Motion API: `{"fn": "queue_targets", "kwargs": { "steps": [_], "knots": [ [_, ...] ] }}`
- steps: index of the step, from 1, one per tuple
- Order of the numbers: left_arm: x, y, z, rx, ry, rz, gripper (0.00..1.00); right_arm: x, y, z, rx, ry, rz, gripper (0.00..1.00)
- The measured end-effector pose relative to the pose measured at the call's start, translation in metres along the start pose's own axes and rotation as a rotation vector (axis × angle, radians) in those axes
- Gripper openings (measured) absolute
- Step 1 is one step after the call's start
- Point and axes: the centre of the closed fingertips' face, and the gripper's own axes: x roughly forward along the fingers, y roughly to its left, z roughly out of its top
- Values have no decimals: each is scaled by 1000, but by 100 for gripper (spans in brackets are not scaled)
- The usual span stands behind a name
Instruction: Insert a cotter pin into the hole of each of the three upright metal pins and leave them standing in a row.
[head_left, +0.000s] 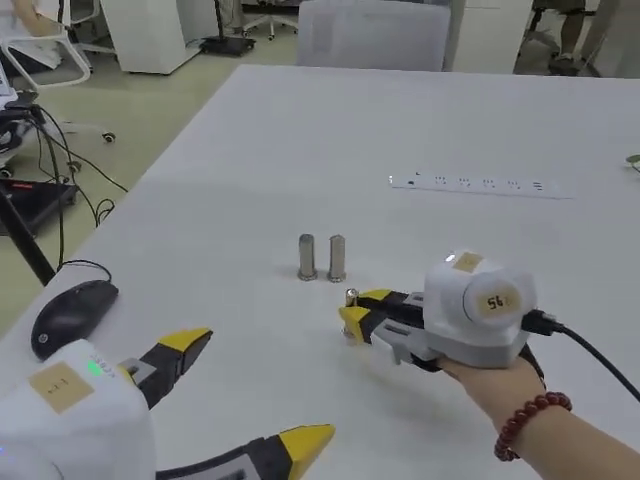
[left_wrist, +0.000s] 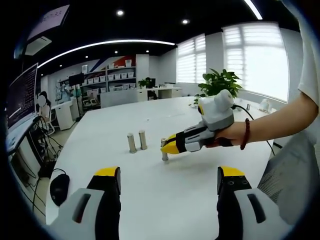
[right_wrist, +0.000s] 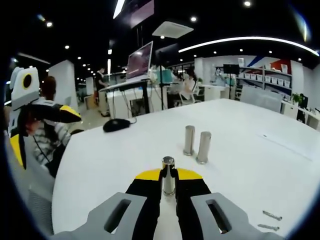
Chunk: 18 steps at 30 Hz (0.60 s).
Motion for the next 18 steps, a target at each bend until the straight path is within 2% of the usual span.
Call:
{"fn": "queue_targets", "kwargs": {
  "steps": [18],
  "knots": [
    [-2,-10,4,27,-1,-18,78,-40,-7,-18,-5,27,-56,11]
  ]
}}
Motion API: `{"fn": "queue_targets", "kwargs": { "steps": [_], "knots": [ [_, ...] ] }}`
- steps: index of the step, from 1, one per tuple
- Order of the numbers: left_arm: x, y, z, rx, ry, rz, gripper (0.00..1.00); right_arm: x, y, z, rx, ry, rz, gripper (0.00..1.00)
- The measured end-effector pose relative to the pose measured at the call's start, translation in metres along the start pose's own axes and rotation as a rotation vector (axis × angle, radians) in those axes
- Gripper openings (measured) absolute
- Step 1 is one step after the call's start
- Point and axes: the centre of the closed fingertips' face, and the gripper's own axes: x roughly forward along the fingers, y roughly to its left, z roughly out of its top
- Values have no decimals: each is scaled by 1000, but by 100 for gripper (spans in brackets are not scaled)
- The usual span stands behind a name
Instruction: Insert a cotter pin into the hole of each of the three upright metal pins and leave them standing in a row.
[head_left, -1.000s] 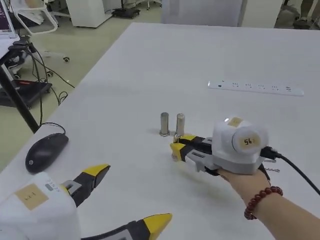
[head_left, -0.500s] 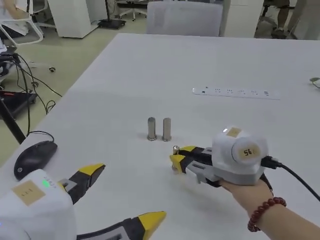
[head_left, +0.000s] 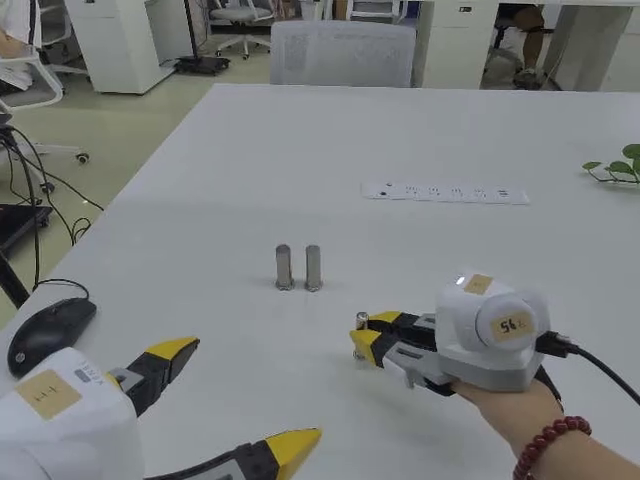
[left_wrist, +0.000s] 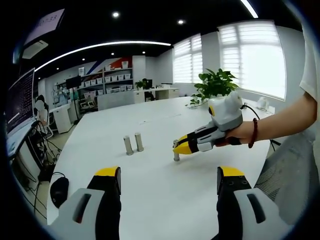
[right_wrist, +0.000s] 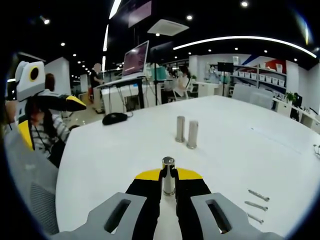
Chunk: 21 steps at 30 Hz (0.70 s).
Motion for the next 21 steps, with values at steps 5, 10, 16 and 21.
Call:
{"fn": "queue_targets", "kwargs": {
  "steps": [5,10,16,21],
  "knots": [
    [0,-4,0,-1,-2,-6,77,-8,-1,-6,10,7,-11,11],
    [1,-7,0,3,2,-9,77,-14,-2,-13,10,18,-19,11],
    [0,-7,2,3,-2,-9,77,-18,-3,-20,10,32,-27,11],
    [1,-9,2,4,-3,-14,76,-21,-5,-24,19,35,-31,11]
  ]
}}
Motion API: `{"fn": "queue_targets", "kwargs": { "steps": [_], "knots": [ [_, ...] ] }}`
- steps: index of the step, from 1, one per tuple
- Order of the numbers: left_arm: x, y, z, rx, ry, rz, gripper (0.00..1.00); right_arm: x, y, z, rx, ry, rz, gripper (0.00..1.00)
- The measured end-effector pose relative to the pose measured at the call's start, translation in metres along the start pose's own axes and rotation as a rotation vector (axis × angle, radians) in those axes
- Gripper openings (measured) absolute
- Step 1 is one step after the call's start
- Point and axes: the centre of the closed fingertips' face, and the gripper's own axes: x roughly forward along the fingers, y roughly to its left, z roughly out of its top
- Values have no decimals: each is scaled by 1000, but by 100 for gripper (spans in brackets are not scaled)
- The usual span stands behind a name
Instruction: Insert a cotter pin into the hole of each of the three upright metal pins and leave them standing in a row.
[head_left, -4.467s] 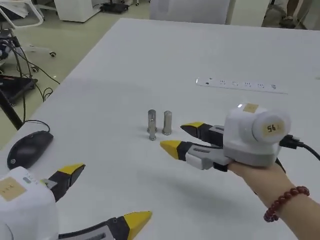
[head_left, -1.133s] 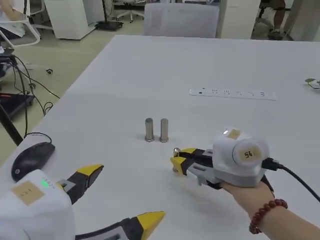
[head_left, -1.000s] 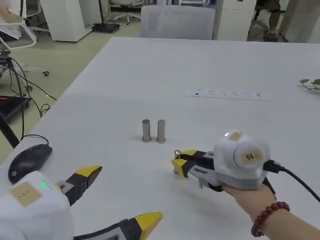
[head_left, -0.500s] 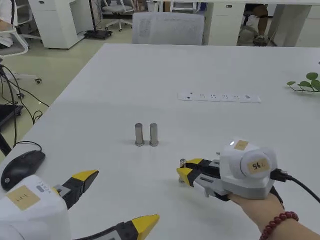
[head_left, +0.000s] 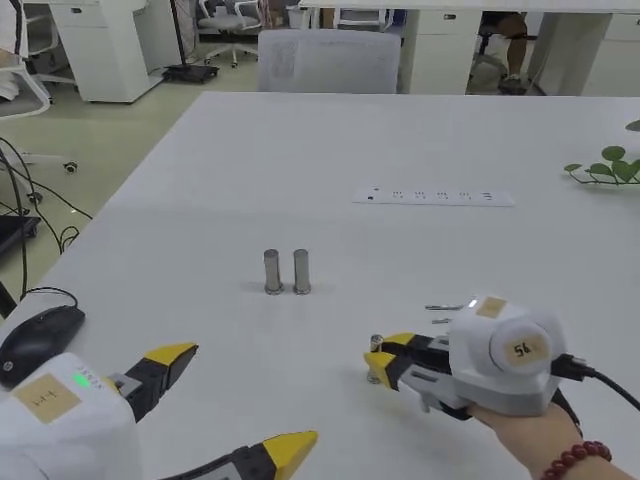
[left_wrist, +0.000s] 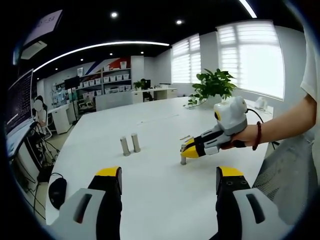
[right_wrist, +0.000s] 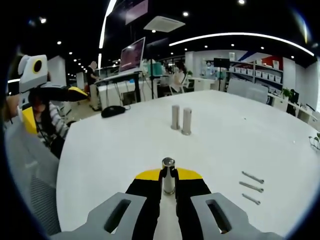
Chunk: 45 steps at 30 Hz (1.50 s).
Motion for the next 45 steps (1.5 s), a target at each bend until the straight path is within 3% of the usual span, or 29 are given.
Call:
{"fn": "queue_targets", "kwargs": {
  "steps": [28,45],
  "knots": [
    [1,-2,-3,-1,18,-11,76,4,-1,2,24,-23,-15,13],
    [3,-3,1,-7,3,-7,78,-5,-8,6,72,-17,-5,31]
  ]
}}
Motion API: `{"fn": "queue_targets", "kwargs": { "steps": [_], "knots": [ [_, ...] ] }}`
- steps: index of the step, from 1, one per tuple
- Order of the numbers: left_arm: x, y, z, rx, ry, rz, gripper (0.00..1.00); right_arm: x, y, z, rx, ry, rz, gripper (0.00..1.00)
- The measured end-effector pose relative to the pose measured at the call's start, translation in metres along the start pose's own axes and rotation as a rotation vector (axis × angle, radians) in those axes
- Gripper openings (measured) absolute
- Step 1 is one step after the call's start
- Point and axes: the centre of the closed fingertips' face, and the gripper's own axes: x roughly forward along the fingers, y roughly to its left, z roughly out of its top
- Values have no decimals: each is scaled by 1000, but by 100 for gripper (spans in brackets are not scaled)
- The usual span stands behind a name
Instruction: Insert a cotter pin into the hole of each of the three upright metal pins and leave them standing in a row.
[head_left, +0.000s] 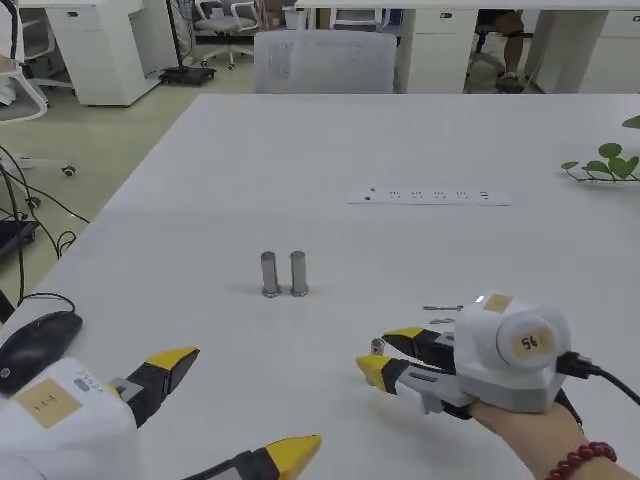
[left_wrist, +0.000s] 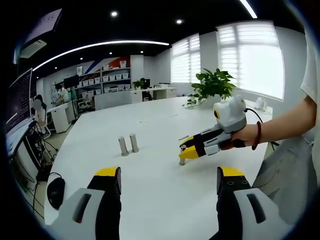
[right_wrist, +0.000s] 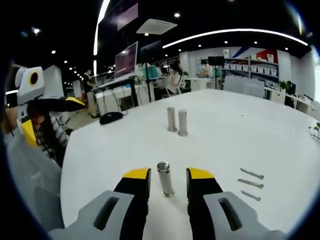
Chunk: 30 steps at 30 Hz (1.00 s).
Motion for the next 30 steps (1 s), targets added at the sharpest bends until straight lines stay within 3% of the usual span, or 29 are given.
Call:
{"fn": "queue_targets", "kwargs": {
  "steps": [12,20,30],
  "knots": [
    [1,-1,-1,-8,10,3,78,-18,-2,13,6,8,50,40],
    [1,-1,-1,-8,9,8,78,-30,-6,17,-43,43,88,40],
    [2,-1,-2,-12,9,11,78,-43,-33,6,-84,121,77,39]
  ]
}}
